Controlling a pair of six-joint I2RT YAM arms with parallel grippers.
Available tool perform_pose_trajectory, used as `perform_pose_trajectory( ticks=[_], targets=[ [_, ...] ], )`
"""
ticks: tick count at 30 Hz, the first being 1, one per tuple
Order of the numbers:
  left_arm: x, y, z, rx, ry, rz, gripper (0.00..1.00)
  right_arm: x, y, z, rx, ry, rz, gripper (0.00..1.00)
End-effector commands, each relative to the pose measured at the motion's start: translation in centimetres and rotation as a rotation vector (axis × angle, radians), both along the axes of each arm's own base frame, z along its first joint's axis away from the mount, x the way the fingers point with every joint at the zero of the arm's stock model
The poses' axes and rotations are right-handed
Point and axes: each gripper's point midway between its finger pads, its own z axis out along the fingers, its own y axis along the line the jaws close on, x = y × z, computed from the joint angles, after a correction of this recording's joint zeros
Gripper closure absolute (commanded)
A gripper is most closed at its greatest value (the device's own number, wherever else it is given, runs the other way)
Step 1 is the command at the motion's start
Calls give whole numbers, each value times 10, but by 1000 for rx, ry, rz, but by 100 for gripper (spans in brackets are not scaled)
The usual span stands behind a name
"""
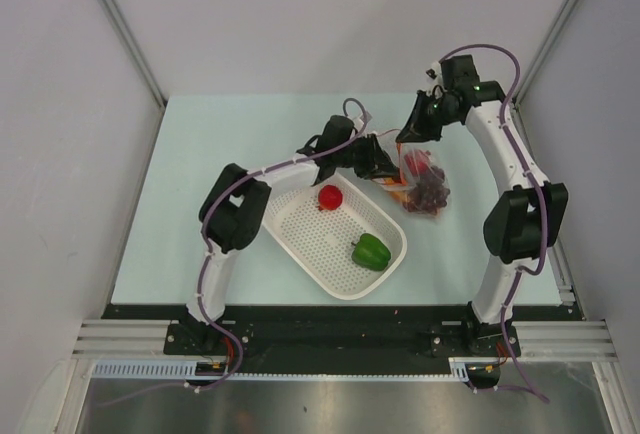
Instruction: Open the zip-top bag and remove the fake food
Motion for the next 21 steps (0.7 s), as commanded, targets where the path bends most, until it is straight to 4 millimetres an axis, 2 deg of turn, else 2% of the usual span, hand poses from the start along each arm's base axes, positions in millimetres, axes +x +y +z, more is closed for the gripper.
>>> perform_pose_trajectory(
  ticks=[1,4,6,7,8,10,12,16,18,19,21],
  targets=[
    [7,4,29,-54,-44,9,71,-14,-4,13,10,-43,13,100],
    [6,-8,17,-69,-4,-6,71,-15,5,14,40,-48,15,100],
    [7,-19,23,-80,-26,-22,71,-12,11,16,51,-48,24,100],
    [7,-23,12,-68,-16,-26,70,-10,12,18,52,-53,25,100],
    [6,-31,17,-77,-30,-38,70,-5,14,20,52,-58,26,100],
    [2,-38,2,-65,8,-60,69,1,15,25,54,-66,22,100],
    [-3,-47,1,-69,14,-79,68,8,18,31,59,-73,25,100],
    [-9,-51,-10,-43,22,-84,64,20,22,39,57,-88,28,100],
    [-15,-49,-19,-8,33,-94,62,25,24,33,55,-66,32,100],
    [-17,-48,-20,1,30,-101,61,28,26,39,59,-82,35,100],
    [-24,-44,-21,24,14,-116,60,29,26,39,61,-75,40,100]
  ],
)
